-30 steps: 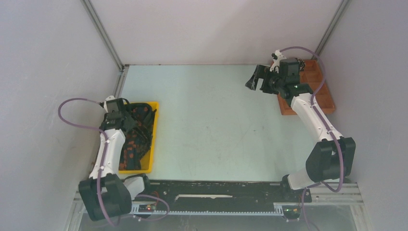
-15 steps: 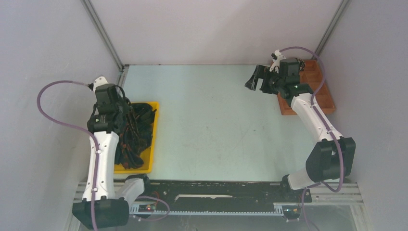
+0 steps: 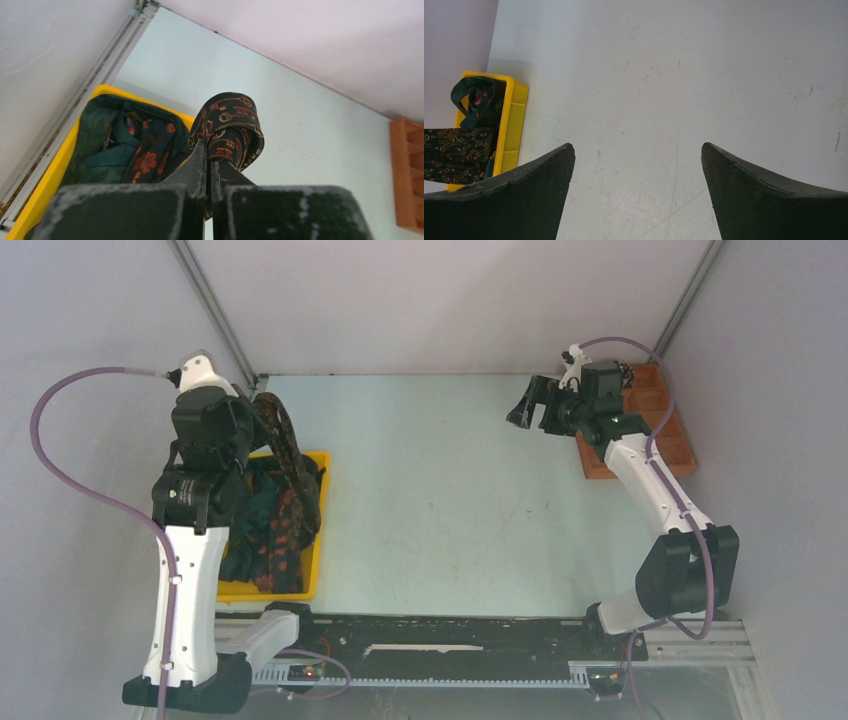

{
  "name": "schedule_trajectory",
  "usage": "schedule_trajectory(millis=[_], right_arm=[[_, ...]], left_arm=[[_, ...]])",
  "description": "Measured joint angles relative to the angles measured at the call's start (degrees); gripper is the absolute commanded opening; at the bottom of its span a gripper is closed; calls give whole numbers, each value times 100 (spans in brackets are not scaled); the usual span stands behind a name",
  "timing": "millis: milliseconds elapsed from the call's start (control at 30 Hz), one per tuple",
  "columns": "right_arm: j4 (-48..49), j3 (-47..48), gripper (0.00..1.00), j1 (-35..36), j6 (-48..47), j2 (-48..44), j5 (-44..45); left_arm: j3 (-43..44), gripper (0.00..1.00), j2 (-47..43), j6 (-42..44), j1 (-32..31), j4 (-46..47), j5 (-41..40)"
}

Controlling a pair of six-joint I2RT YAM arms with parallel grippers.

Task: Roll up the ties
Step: Pick up the tie from the bin.

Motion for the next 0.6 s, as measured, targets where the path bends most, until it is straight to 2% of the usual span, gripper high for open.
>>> schedule_trajectory(millis=[300, 600], right_arm=[[70, 0, 99, 61, -37, 0, -216], [151, 0, 99, 175, -131, -9, -581]], left_arm=[[238, 0, 13, 0, -472, 74, 553], [295, 0, 337, 2, -1062, 560, 1552]])
